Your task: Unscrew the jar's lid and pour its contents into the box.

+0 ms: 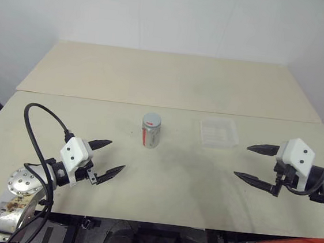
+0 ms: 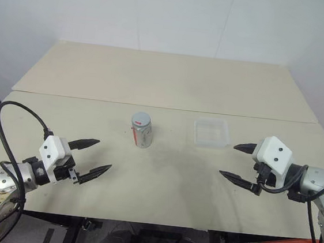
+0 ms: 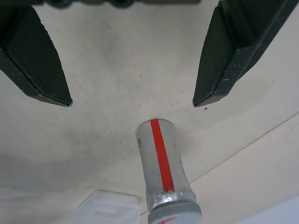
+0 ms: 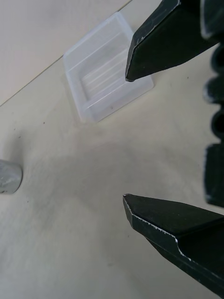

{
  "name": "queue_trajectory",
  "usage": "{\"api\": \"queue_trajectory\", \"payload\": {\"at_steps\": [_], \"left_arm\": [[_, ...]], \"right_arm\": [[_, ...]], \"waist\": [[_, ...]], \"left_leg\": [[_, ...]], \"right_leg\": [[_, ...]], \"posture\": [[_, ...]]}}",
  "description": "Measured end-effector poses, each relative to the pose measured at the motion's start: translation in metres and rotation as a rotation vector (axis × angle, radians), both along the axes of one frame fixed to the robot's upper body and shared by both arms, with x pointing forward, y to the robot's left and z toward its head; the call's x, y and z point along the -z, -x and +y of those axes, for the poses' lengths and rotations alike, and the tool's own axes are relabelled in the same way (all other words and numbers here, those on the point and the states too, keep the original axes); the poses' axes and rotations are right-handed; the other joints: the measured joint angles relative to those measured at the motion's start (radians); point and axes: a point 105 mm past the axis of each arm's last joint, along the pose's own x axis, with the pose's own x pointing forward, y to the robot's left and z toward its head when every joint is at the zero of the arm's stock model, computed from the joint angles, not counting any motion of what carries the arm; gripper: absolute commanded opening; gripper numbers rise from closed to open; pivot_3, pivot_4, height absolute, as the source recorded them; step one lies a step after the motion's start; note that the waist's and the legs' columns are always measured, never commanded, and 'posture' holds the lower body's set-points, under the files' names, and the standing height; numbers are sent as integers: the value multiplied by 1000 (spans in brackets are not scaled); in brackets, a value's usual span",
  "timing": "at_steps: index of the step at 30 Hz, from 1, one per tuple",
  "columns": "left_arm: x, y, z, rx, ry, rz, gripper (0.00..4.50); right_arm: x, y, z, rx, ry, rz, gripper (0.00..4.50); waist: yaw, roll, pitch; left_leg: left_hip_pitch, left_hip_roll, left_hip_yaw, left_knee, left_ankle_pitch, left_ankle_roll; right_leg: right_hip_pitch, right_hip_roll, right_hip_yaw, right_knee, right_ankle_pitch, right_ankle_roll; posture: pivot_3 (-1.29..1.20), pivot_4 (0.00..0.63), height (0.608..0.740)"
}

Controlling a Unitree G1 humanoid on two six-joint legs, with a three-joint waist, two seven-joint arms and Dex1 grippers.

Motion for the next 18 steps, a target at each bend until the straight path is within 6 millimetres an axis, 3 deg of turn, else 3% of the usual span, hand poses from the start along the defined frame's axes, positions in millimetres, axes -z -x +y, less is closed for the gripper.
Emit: {"api": "queue_trajectory", "payload": {"at_steps": [13, 18], "left_arm": [[0, -5, 2, -61, 28, -6, 4492], [0, -17, -13, -135, 114, -51, 4492]], "right_arm": [[2, -3, 2, -3, 14, -7, 4500], [4, -5, 4, 1, 0, -14, 4500]], "waist": [[0, 0, 0], [4, 0, 0]], "left_leg": [[0, 0, 0, 0, 0, 0], [0, -1, 0, 0, 0, 0]], "right_leg": [[0, 0, 0, 0, 0, 0], [1, 0, 0, 0, 0, 0]], "posture": [[0, 150, 740], [0, 150, 740]]}}
